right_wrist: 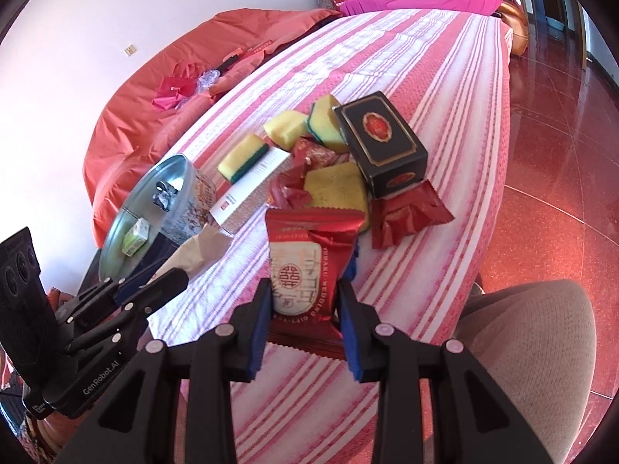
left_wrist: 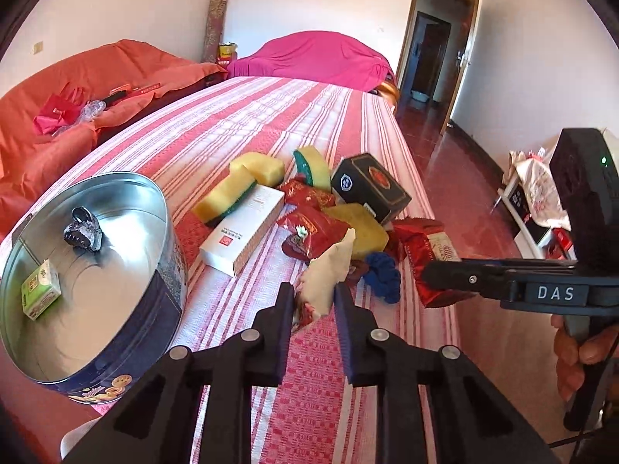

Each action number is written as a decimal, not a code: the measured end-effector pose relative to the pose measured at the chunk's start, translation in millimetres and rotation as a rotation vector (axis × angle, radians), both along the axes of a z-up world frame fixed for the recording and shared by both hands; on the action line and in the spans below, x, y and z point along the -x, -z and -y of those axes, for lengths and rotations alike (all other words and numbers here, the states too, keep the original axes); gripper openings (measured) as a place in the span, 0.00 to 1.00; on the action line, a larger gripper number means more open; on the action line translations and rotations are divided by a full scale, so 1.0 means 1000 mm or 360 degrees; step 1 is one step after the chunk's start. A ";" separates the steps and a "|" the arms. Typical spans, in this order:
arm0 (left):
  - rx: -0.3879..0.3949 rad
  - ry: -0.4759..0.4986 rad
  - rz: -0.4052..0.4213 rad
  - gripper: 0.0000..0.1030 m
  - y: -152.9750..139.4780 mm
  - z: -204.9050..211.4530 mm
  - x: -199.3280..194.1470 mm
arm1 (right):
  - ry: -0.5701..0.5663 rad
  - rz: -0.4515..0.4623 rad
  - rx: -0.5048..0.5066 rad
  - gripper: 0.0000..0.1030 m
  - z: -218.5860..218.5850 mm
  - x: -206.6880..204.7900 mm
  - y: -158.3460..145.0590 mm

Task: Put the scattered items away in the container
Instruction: 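Release the candy packet into the tin with the left gripper while the right gripper releases the red packet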

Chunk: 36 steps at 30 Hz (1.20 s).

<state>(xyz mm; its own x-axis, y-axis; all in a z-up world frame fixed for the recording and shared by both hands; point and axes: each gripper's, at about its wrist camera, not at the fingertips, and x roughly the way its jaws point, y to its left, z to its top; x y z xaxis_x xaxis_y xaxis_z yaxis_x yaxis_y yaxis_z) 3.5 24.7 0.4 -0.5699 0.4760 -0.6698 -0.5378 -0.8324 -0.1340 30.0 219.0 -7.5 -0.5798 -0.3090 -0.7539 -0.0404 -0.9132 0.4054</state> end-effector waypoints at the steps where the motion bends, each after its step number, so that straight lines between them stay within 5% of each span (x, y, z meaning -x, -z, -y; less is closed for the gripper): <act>1: -0.0011 -0.0010 -0.0011 0.21 -0.004 0.002 0.001 | -0.0008 -0.0009 -0.0002 0.32 0.002 0.001 -0.002; 14: -0.0242 -0.0296 -0.0089 0.20 -0.052 0.075 0.028 | -0.0221 -0.0109 0.0063 0.32 0.052 0.044 -0.037; 25: -0.0117 -0.0732 0.0079 0.20 -0.017 0.151 0.075 | -0.0538 -0.0043 0.0101 0.32 0.151 0.119 -0.031; 36: 0.0081 -0.0900 0.0234 0.22 0.012 0.165 0.135 | -0.0669 0.0092 -0.0072 0.32 0.207 0.200 0.008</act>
<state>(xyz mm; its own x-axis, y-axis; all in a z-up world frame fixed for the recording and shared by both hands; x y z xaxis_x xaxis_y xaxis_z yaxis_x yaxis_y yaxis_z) -131.6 -139.8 -11.8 -0.6253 0.0906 -0.7751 0.0128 -0.9919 -0.1262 -169.7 12.2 -15.9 -0.3666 -0.4753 -0.7999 0.3178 -0.8719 0.3724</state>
